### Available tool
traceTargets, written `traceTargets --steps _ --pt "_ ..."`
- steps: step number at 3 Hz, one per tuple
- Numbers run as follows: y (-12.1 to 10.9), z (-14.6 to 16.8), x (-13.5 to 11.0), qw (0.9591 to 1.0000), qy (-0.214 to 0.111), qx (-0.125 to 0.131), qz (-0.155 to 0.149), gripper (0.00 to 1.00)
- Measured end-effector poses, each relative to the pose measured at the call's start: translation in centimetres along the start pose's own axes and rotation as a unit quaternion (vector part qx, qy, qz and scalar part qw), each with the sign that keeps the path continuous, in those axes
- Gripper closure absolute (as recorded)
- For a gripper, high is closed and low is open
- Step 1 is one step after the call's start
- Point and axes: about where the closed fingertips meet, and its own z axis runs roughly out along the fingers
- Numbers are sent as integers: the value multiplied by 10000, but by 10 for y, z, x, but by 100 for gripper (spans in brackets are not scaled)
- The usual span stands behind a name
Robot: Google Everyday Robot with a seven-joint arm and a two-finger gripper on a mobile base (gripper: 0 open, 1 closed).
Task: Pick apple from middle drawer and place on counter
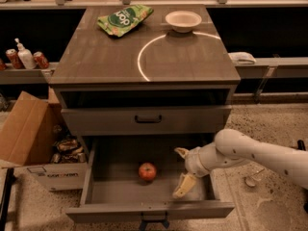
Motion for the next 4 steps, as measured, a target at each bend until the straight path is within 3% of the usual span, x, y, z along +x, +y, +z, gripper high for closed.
traceTargets --steps 2,4 --pt "-34 46 18 9982 -499 172 285 0" --pt "-48 100 3 9984 -529 119 171 0"
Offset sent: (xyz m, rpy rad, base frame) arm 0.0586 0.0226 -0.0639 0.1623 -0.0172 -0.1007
